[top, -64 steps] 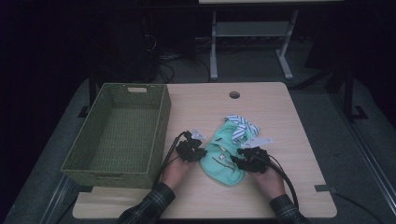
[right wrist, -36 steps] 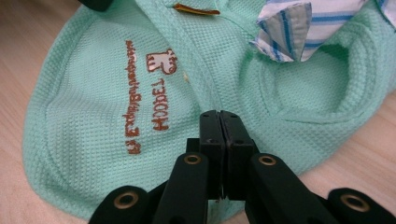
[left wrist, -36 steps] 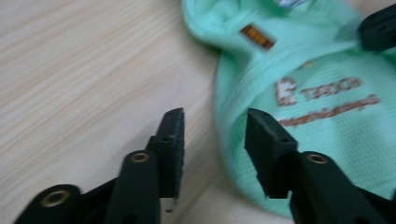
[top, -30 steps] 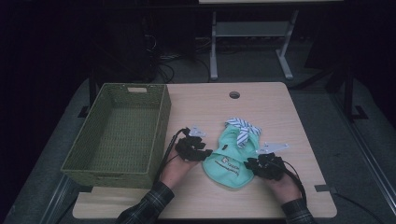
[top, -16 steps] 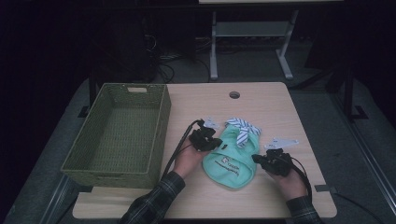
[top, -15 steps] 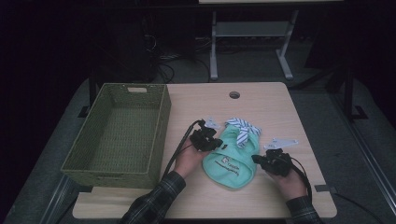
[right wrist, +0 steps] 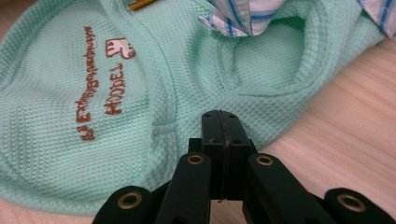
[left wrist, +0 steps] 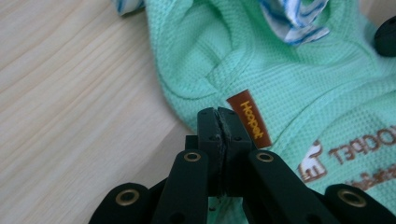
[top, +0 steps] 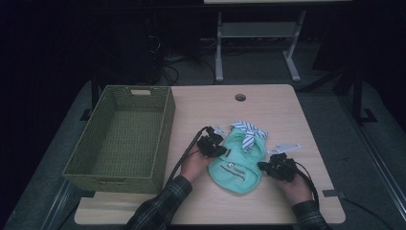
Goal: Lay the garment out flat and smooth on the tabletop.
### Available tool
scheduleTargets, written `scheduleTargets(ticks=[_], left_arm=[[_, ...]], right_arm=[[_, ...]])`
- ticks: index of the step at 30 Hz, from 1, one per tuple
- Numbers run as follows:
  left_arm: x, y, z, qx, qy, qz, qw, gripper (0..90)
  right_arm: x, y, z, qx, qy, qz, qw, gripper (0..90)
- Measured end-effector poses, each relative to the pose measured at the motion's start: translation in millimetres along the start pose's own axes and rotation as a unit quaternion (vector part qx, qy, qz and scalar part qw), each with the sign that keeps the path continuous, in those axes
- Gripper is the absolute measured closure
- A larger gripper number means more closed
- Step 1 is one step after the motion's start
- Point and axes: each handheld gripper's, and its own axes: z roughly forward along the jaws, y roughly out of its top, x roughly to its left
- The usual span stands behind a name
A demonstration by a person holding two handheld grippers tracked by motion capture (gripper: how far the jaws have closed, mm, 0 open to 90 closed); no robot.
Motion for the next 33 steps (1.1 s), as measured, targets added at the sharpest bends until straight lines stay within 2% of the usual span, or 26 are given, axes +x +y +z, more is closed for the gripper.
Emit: scheduleTargets(ticks=[4,9,17,21,25,29,33], left_arm=[[0.5,-4.3,-2.9,0.0,-0.004,-0.005,1.0,88.4],[-6.6,-11.2,-8.8,0.006,-0.014,-0.003,0.9999,88.9],[-20.2,-25.8,-21.1,0.013,-0.025,0.002,0.9996,89.4],[-27.0,-32.1,-26.2,0.016,-0.029,0.004,0.9994,89.4],[-32.8,-37.2,-30.8,0.02,-0.033,0.007,0.9992,89.3],[-35.3,-40.5,-34.0,0.023,-0.036,0.007,0.9991,89.3],[-35.8,-41.3,-35.2,0.022,-0.04,0.004,0.9989,88.6]], right_arm=[[-3.0,-0.3,-1.1,0.001,-0.007,-0.004,1.0,90.0],[-6.1,0.6,-1.6,0.005,-0.02,-0.003,0.9998,90.0],[-10.6,5.4,2.0,0.006,-0.017,-0.004,0.9998,90.0],[-7.9,5.3,1.8,0.009,-0.008,-0.005,0.9999,90.0],[-0.3,4.2,0.2,0.017,0.004,-0.016,0.9997,90.0],[5.7,2.4,-1.6,0.022,0.01,-0.029,0.9993,90.0],[7.9,1.4,-2.3,0.024,0.013,-0.032,0.9991,89.9]])
